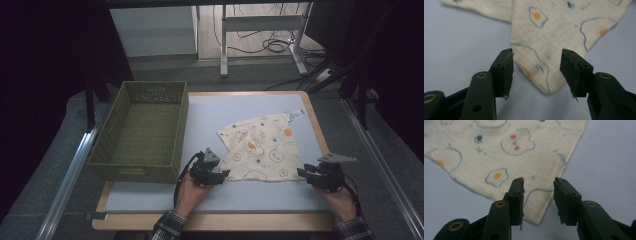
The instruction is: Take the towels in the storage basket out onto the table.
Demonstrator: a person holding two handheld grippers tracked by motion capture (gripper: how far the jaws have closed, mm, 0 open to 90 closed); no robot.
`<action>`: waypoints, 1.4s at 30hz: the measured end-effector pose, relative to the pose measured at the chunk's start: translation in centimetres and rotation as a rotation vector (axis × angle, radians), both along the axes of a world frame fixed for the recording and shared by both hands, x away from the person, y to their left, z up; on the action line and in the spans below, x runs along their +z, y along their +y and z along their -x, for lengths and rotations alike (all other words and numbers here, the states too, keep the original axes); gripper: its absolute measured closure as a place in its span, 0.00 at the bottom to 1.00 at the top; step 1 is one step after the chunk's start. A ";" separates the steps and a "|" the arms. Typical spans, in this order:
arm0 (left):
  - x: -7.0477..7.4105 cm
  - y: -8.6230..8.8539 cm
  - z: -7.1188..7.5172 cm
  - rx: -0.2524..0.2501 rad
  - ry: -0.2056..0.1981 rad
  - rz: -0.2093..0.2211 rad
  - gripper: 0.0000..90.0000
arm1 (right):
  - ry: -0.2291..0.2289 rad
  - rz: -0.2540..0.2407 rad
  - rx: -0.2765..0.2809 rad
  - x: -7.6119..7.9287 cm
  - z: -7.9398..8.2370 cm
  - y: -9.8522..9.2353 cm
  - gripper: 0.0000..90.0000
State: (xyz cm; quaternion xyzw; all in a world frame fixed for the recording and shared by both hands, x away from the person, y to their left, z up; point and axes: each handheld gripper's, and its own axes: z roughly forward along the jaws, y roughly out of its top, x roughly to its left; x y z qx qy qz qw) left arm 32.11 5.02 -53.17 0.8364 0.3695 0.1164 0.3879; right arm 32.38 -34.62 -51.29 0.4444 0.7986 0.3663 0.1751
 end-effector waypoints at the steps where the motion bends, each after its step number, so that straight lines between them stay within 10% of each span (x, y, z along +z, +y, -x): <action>1: -0.4 -0.1 0.1 -0.001 0.009 -0.011 0.54 | 0.004 0.019 -0.001 -0.2 0.1 0.1 0.67; 8: -0.7 -1.3 0.5 -0.053 0.005 0.007 0.94 | 0.005 0.067 -0.014 -0.5 0.9 1.1 0.96; 29: 0.1 0.3 6.2 -0.161 0.062 0.087 0.84 | 0.000 0.046 0.061 0.4 7.3 -1.1 0.96; 35: 1.3 1.7 3.2 -0.031 0.009 0.084 0.61 | -0.053 0.009 0.039 1.5 6.9 -1.8 0.82; 42: 1.5 0.1 -1.0 0.020 -0.010 0.010 0.56 | -0.035 -0.027 0.007 1.6 2.4 -1.8 0.71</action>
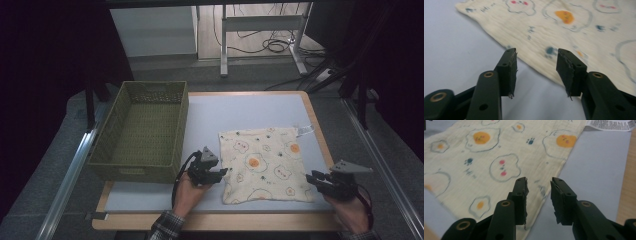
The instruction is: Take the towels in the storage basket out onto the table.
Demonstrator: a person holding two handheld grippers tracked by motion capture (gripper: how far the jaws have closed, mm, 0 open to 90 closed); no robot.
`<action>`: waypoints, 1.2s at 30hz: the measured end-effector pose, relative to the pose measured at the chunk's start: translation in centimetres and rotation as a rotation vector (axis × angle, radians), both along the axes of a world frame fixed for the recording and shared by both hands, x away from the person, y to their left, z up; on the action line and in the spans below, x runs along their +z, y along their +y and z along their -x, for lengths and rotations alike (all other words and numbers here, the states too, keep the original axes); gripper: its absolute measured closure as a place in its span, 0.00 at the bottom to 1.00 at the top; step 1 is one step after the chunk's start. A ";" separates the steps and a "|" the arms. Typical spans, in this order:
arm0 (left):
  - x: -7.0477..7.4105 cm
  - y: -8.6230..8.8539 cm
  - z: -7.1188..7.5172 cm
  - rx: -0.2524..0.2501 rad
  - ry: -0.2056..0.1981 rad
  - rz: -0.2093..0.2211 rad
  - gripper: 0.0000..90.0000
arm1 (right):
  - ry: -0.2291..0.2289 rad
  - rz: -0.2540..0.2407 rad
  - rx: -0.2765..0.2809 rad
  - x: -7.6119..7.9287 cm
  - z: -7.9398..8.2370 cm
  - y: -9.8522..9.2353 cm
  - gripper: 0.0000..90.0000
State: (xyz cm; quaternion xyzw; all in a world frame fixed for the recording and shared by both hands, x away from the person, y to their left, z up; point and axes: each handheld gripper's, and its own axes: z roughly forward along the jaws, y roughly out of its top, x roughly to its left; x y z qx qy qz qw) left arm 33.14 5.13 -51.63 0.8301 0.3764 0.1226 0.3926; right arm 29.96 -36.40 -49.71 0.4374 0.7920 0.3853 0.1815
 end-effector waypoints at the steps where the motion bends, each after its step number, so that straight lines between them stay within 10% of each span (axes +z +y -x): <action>1: 0.1 -0.2 -0.5 0.006 -0.001 -0.006 0.55 | 0.003 -0.006 0.000 0.0 -0.6 0.1 0.71; 20: 0.1 -1.6 -10.1 0.149 -0.047 -0.052 0.69 | -0.025 -0.001 -0.030 0.6 -10.5 0.8 0.74; 36: -1.4 -0.5 -13.0 0.222 -0.034 -0.038 0.67 | -0.031 0.044 -0.091 -0.4 -18.3 2.8 0.76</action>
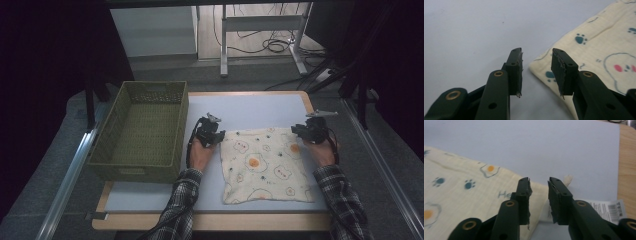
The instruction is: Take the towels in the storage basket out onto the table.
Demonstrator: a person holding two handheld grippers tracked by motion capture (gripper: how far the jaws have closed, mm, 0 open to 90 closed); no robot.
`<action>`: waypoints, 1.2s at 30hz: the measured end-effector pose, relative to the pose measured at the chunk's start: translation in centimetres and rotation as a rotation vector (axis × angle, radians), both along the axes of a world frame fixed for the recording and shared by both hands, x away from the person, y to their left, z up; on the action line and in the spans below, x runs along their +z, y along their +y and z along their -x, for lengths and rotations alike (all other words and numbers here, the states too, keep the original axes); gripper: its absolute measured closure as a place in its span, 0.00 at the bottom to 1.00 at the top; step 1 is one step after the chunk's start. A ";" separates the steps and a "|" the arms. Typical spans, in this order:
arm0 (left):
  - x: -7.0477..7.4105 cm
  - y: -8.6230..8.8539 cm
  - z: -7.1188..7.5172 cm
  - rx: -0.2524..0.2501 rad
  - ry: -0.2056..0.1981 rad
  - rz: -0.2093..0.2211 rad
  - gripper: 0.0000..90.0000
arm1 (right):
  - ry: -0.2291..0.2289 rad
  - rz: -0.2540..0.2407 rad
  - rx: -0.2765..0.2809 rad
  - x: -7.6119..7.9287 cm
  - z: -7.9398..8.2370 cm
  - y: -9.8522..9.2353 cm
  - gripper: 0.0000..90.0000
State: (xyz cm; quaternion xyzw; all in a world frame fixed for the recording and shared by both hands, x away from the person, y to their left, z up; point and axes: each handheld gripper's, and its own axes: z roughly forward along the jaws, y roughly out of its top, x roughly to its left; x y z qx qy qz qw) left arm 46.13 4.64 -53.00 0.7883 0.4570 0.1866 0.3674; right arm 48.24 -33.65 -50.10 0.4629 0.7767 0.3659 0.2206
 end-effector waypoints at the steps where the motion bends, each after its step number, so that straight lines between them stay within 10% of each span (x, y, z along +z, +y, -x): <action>1: -0.1 0.1 -0.1 0.003 0.006 0.000 0.67 | -0.002 0.005 -0.009 -0.1 -0.3 0.1 0.74; 10: -0.9 -0.1 -0.8 -0.008 0.004 -0.008 0.59 | 0.037 0.049 -0.012 -1.9 -1.5 0.5 0.66; 17: -0.8 -0.8 -0.9 -0.050 0.039 0.019 0.89 | 0.082 0.009 -0.014 -1.6 -1.4 0.3 0.97; 22: -0.4 -1.3 -1.2 -0.042 -0.010 -0.072 0.98 | 0.070 0.071 -0.010 -1.2 -1.3 1.3 0.98; 29: 0.3 0.0 -2.9 0.047 -0.074 -0.036 0.98 | -0.003 0.040 -0.002 0.8 -1.1 1.6 0.98; 36: 2.4 -0.4 -1.9 0.013 -0.109 -0.018 0.98 | -0.020 0.011 0.007 1.5 -0.6 1.5 0.98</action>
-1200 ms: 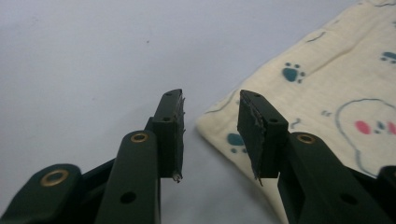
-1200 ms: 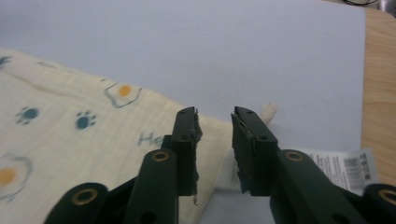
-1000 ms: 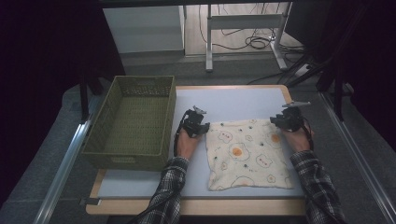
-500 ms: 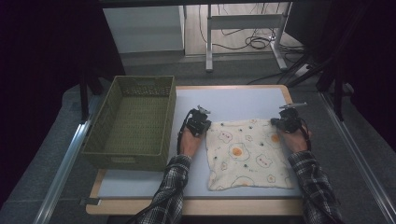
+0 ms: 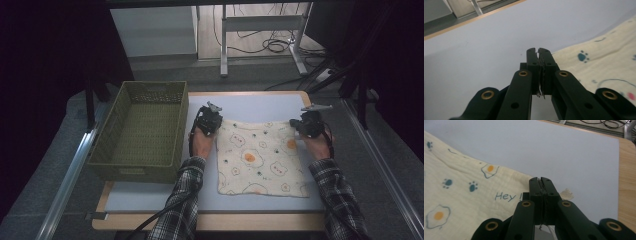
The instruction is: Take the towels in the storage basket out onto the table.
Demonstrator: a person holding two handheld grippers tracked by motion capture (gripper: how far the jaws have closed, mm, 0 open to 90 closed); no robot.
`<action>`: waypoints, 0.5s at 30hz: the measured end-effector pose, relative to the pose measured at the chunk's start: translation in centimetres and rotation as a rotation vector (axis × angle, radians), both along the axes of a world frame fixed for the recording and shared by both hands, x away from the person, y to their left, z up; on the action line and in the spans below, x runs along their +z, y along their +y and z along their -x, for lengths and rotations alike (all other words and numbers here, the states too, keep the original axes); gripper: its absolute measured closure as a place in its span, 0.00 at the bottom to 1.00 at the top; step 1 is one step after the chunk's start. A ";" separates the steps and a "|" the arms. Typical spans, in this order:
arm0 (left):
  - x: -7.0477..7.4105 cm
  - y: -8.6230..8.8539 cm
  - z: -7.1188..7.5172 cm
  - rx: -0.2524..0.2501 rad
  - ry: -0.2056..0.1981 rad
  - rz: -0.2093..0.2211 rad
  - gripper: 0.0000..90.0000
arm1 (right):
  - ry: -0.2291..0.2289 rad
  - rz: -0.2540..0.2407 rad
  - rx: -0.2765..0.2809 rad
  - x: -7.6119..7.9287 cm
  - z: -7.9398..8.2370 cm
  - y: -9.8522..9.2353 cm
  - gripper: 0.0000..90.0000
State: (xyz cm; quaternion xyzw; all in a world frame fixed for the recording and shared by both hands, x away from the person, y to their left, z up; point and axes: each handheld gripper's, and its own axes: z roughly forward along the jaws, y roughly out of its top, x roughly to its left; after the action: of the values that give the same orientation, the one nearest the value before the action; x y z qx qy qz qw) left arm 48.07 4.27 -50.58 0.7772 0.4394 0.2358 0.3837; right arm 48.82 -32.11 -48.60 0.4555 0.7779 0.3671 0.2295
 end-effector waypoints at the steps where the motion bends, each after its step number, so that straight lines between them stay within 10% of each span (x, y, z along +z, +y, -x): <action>1: 0.1 0.1 0.3 -0.005 -0.003 0.013 0.98 | 0.000 -0.004 0.005 0.0 0.3 -0.1 0.98; 15: 0.7 0.1 6.1 -0.086 -0.045 0.091 0.97 | -0.025 -0.046 0.049 1.1 5.9 -2.1 0.98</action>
State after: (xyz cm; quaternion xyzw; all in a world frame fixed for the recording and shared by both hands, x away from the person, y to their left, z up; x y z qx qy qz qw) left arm 41.99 4.41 -49.93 0.7717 0.4072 0.2163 0.4380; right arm 42.89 -34.24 -47.47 0.4366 0.7773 0.3961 0.2197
